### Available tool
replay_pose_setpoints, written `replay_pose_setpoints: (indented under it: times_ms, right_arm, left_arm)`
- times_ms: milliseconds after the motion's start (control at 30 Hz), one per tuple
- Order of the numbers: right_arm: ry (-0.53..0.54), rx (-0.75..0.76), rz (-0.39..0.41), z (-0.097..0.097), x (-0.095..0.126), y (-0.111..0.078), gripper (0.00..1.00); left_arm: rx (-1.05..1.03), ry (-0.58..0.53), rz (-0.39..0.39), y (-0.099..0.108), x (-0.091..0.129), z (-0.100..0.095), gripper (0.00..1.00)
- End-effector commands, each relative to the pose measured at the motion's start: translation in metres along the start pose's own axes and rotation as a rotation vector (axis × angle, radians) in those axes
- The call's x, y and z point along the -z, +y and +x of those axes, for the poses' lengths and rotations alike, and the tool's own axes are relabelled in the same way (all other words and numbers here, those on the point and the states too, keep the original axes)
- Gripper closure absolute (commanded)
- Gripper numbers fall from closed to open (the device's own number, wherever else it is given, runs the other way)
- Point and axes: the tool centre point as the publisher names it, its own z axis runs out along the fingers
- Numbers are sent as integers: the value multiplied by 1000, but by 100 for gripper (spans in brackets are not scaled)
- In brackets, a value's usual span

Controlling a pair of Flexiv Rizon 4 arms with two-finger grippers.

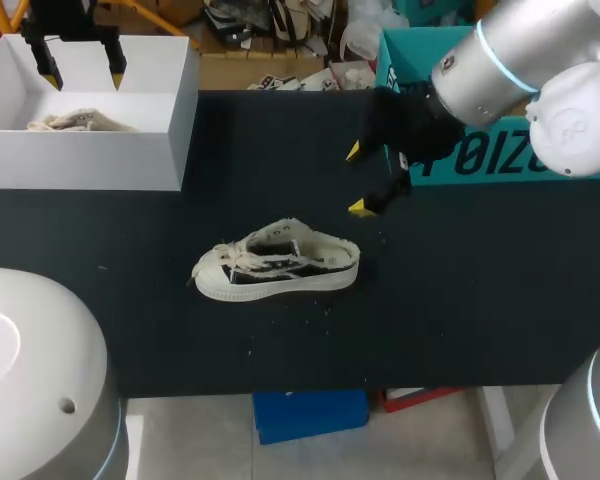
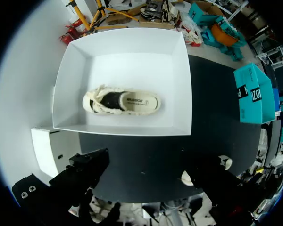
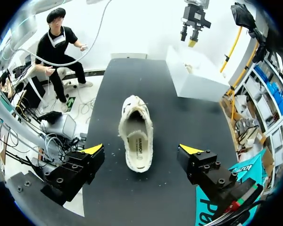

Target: Take the shoe out of the shoebox, open the shoe tongue, remove and reinsert the insole, then place the shoe into the shoebox

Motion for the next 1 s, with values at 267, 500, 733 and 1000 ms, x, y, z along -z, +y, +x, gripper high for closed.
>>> replay_pose_setpoints:
  times_ms: [267,500,733,1000]
  right_arm:
    - [-3,0,-44,2,-1,-3,0]
    - [-3,0,-44,2,-1,-3,0]
    - [-20,21,-76,20,-6,-11,0]
    - [-59,39,-97,21,-19,-22,0]
  left_arm:
    - [1,-1,-1,0,0,0,0]
    - [1,-1,-1,0,0,0,0]
    - [1,-1,-1,0,0,0,0]
    - [1,-1,-1,0,0,0,0]
